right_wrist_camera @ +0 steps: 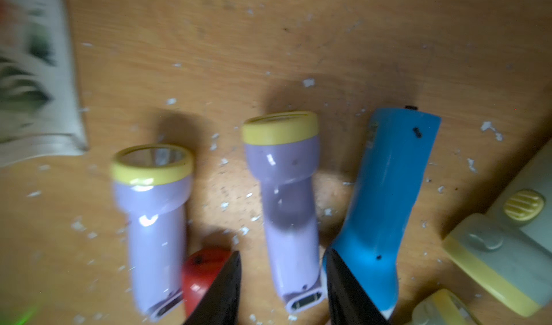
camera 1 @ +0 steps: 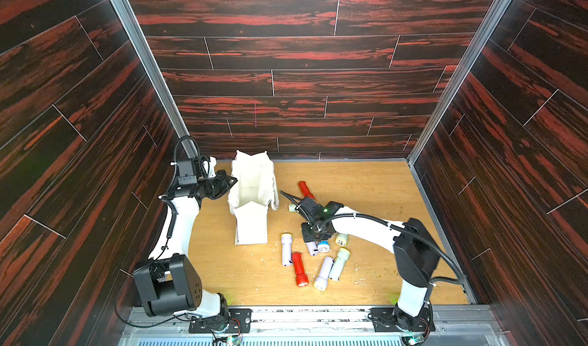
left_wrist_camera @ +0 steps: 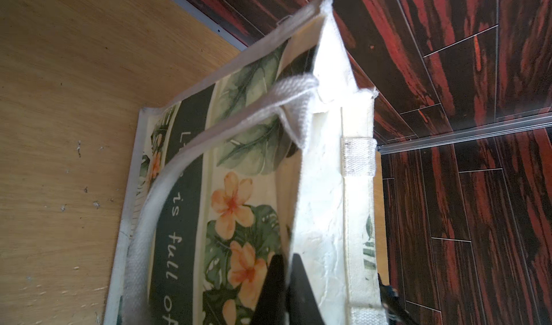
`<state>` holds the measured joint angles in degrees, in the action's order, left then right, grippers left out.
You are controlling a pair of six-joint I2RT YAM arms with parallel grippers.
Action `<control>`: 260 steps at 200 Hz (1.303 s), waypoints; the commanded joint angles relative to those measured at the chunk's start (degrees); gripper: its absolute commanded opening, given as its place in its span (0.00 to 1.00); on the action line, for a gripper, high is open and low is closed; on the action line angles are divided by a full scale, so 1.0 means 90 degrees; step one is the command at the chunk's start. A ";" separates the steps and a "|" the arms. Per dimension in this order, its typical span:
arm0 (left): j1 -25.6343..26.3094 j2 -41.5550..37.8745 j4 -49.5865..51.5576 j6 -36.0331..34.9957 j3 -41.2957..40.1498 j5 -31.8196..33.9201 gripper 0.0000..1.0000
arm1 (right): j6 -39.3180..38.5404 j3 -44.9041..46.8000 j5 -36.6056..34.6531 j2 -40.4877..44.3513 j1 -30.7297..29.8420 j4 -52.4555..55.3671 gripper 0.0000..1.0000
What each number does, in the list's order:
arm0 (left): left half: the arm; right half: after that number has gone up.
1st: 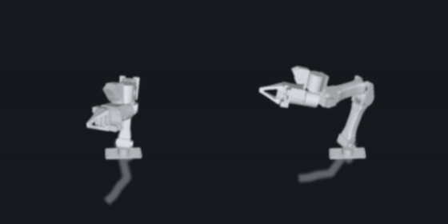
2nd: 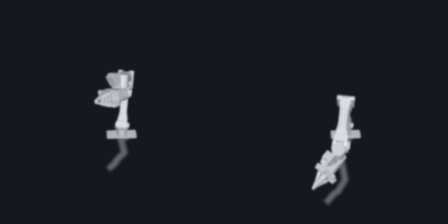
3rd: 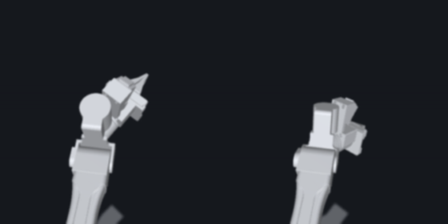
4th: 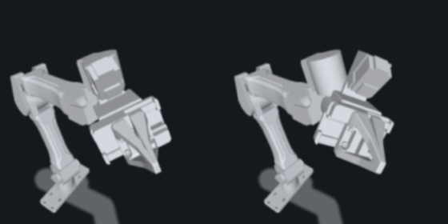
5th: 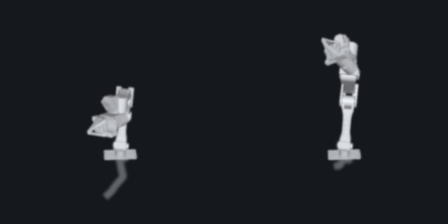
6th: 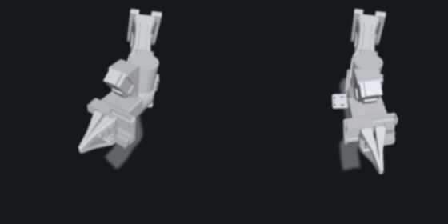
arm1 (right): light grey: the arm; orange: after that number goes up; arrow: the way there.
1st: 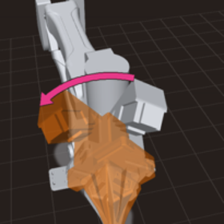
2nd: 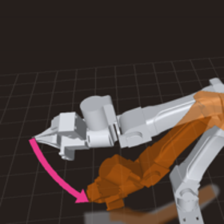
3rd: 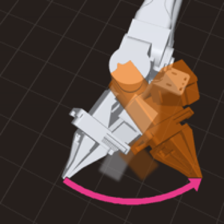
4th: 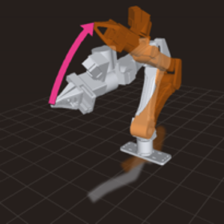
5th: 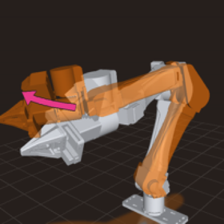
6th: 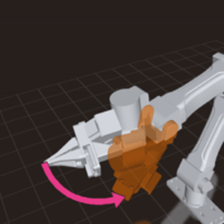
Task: Put the flashlights into the tote bags
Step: Pick up the flashlight from the center of the board.
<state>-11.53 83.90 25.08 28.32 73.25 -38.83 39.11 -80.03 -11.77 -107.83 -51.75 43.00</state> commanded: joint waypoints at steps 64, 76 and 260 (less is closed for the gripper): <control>-0.0026 -0.0196 -0.0140 -0.0118 -0.0061 -0.0190 0.00 | -0.0087 -0.0482 -0.0041 -0.0866 -0.0022 0.0201 0.44; -0.0020 -0.0196 -0.0140 -0.0116 -0.0058 -0.0205 0.00 | -0.0076 -0.0485 -0.0036 -0.0923 -0.0022 0.0197 0.43; 0.0003 -0.0346 -0.0292 -0.0098 -0.0113 -0.0227 0.00 | 0.0180 0.1049 0.0709 0.1870 0.0300 -0.1890 0.25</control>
<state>-11.55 83.81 23.97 28.34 72.82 -40.12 39.22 -72.58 -8.69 -97.95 -50.68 32.67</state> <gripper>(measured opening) 0.061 0.371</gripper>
